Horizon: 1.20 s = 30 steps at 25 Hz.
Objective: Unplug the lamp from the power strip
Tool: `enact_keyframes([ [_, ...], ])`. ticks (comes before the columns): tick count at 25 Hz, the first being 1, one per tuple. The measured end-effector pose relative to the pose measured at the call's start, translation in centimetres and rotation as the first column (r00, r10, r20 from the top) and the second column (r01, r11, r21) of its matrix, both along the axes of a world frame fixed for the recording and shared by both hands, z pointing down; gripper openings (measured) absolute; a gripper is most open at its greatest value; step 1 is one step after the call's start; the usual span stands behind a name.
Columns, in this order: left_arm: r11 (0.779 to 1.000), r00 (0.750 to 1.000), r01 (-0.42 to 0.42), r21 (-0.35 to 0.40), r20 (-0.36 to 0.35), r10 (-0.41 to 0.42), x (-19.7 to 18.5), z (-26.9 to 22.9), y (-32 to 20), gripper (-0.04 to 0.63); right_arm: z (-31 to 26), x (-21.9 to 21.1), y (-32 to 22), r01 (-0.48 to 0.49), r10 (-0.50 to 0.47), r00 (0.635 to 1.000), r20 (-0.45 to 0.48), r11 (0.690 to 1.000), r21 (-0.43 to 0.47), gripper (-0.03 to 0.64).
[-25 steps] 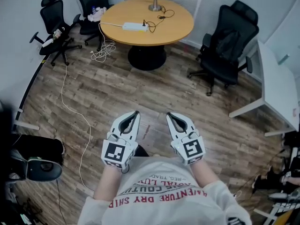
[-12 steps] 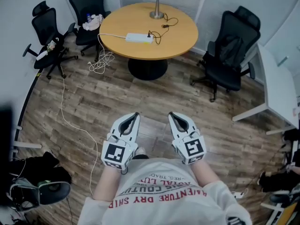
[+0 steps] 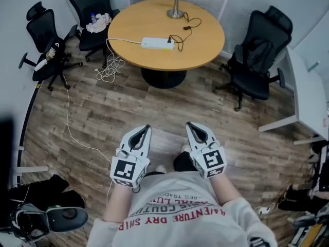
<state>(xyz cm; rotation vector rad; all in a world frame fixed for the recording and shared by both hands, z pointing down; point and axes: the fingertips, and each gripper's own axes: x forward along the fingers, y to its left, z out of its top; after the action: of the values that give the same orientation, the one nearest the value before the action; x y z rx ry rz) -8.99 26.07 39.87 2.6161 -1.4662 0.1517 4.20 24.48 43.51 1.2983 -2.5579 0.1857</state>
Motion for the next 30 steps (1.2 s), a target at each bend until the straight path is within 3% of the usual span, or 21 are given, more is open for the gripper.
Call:
enact_keyframes([
  [6, 0.997, 0.997, 0.071, -0.004, 0.001, -0.071, -0.4, 0.9, -5.7, 0.028, 1.7, -0.8, -6.6, 0.091, -0.091, 0.996, -0.01, 0.996, -0.019, 0.029],
  [14, 0.981, 0.981, 0.193, 0.001, 0.016, -0.193, 1.1, 0.7, -17.3, 0.026, 2.1, 0.6, -19.6, 0.225, -0.225, 0.974, -0.007, 0.974, -0.03, 0.029],
  [24, 0.972, 0.972, 0.235, -0.007, 0.024, -0.235, 5.5, 1.0, -30.9, 0.028, 2.5, 5.8, -33.4, 0.282, -0.284, 0.958, -0.037, 0.958, -0.06, 0.029],
  [30, 0.976, 0.977, 0.212, -0.039, 0.019, -0.212, 5.8, 2.4, -36.8, 0.028, 3.3, 7.0, -38.9, 0.245, -0.248, 0.968, -0.042, 0.967, -0.072, 0.029],
])
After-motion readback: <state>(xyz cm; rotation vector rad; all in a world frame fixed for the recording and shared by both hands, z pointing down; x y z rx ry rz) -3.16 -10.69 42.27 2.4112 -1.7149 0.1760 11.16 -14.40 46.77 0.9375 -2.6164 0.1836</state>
